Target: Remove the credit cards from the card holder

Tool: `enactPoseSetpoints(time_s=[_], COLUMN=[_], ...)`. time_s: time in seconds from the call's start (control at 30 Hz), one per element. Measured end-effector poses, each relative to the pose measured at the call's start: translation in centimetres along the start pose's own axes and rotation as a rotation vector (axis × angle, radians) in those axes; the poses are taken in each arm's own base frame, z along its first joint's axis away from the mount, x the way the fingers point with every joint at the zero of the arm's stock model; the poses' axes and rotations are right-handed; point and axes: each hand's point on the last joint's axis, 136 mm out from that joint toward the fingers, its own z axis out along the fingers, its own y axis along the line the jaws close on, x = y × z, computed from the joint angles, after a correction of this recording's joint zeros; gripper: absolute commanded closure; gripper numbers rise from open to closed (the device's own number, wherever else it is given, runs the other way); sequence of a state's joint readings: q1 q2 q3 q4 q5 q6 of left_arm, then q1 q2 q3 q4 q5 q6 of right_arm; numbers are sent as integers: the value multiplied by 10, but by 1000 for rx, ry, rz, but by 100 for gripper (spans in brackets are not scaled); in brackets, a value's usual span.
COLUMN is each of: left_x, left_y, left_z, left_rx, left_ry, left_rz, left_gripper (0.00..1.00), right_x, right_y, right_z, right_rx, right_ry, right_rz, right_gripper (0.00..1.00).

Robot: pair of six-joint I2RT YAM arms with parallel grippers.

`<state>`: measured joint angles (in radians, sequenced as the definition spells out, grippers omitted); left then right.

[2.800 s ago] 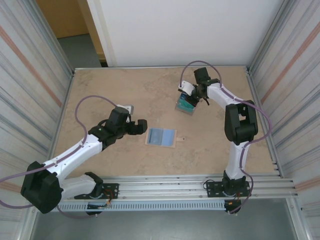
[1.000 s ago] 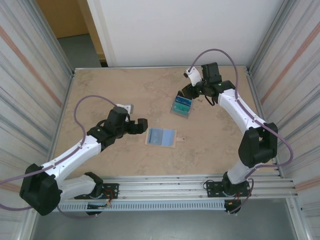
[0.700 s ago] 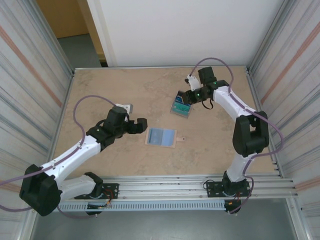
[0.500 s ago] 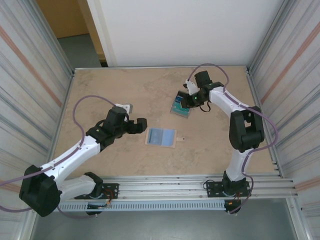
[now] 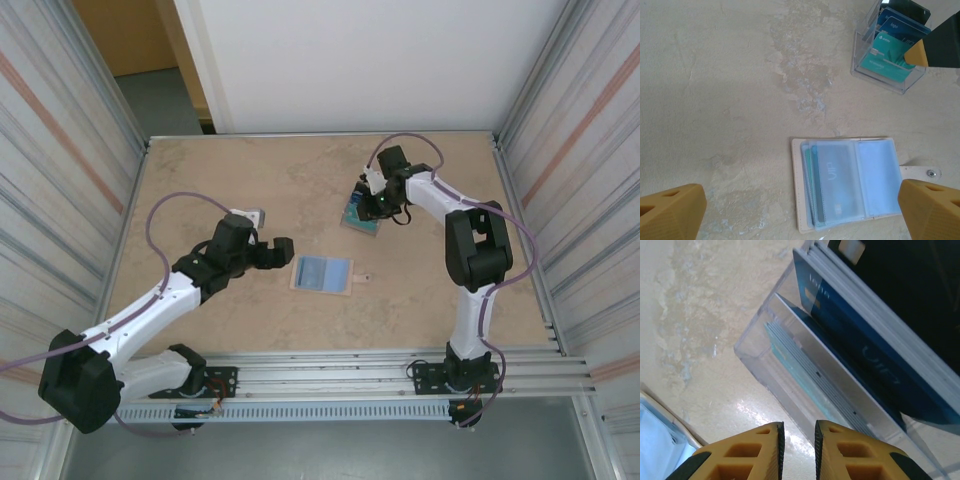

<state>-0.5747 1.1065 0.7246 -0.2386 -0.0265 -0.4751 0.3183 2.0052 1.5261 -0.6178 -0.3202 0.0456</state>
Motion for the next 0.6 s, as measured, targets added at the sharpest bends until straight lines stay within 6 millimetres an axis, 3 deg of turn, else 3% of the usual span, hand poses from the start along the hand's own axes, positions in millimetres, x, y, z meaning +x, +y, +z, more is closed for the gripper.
enactPoseSetpoints(time_s=[0.47, 0.6], left_x=[-2, -3], left_y=[-1, -1], left_z=[-2, -3], left_rx=[4, 6], left_ry=[-8, -13], left_rz=[-1, -1], left_gripper=[1, 2], right_x=[-14, -21], right_y=[-18, -16], right_z=[-11, -25], right_rx=[25, 37], right_ry=[-48, -100], right_rz=[70, 84], right_gripper=[73, 71])
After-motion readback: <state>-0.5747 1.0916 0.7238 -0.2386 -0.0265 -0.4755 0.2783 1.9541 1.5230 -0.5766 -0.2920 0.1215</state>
